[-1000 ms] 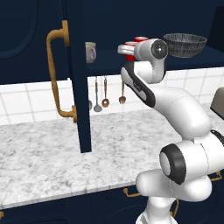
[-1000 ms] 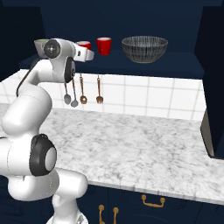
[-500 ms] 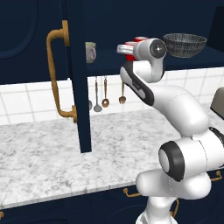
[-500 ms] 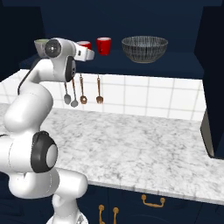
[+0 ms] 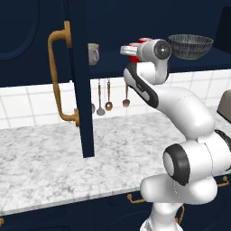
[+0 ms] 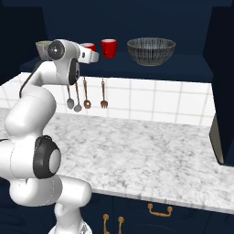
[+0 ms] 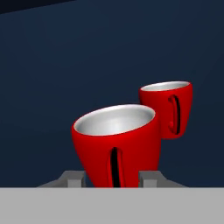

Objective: Gather all objects into one cabinet and sort the glasses and bowls to opposite sides.

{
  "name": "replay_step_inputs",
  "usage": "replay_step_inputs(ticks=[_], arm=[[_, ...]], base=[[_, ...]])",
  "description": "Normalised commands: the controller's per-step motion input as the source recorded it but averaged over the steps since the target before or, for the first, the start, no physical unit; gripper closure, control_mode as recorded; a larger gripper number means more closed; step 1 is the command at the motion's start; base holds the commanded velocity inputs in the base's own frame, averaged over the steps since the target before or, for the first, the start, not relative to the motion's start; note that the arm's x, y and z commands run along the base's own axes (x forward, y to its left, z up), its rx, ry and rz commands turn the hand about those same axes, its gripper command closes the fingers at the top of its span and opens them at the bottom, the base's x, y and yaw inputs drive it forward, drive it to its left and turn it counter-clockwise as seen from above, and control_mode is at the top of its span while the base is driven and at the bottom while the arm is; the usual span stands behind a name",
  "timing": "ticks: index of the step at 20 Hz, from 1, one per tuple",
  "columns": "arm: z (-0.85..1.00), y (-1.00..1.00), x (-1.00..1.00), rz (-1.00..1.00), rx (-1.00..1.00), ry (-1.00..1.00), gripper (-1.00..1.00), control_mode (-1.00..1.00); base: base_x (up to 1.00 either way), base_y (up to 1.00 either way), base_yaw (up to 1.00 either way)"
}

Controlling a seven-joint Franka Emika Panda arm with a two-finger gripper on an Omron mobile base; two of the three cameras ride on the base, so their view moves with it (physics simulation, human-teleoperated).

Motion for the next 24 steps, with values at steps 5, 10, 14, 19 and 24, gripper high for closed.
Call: replay_step_inputs(ticks=[5, 10, 14, 19, 24], arm=[[0.00, 0.00, 0.00, 0.00, 0.00, 0.01, 1.00, -1.00], [0.00, 0.15, -0.03, 0.00, 0.00, 0.00, 1.00, -1.00], [0.00, 0.24, -0.06, 0.08, 0.00, 0.00, 1.00, -1.00], [0.04, 0.09, 0.00, 0.10, 0.00, 0.00, 1.00, -1.00], [0.03, 0.01, 0.00, 0.13, 0.00, 0.00, 1.00, -1.00]], base=[[0.00, 0.00, 0.00], [0.00, 0.00, 0.00], [0.00, 0.00, 0.00], [0.00, 0.00, 0.00], [0.00, 0.00, 0.00]])
